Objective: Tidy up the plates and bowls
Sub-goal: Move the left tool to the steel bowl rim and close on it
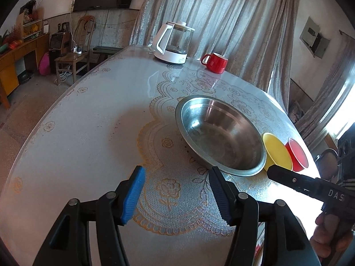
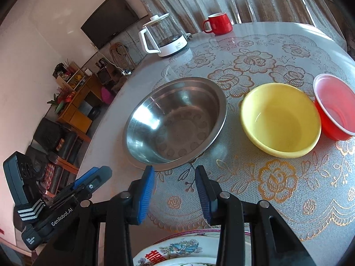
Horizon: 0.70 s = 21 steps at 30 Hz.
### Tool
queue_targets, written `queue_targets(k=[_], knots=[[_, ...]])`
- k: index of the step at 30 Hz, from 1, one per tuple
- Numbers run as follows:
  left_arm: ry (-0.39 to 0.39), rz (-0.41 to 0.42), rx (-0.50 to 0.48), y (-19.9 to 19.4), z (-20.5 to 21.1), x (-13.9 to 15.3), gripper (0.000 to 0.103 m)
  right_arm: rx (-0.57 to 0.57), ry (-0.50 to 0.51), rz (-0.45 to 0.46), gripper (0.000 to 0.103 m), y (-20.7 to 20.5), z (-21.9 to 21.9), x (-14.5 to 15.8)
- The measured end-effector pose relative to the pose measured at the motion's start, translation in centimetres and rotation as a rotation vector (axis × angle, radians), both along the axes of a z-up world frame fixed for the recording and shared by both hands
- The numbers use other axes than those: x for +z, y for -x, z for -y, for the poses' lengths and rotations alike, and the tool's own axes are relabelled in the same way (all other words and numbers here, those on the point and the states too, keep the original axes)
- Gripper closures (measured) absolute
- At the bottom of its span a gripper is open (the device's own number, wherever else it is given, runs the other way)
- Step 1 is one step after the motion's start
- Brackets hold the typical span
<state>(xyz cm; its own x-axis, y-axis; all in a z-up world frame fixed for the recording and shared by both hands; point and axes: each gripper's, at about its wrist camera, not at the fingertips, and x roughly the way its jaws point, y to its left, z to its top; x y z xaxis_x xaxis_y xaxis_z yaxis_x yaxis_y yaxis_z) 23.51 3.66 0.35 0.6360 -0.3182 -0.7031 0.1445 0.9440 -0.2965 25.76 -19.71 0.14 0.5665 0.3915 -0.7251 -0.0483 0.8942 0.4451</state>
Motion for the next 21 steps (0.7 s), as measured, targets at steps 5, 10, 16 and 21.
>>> queue_targets(k=[5, 10, 16, 21], knots=[[0.035, 0.015, -0.007, -0.7, -0.7, 0.7, 0.042, -0.009, -0.001, 0.008, 0.065, -0.6, 0.5, 0.3], [0.068, 0.023, -0.007, -1.9, -0.8, 1.0, 0.044, -0.035, -0.019, 0.01, 0.065, -1.2, 1.0, 0.5], [0.108, -0.006, -0.014, -4.5, 0.2, 0.3, 0.052, -0.053, -0.024, -0.019, 0.063, -2.9, 1.0, -0.2], [0.116, -0.028, 0.012, -6.7, 1.0, -0.5, 0.052, -0.076, -0.018, -0.042, 0.063, -3.5, 1.6, -0.3]])
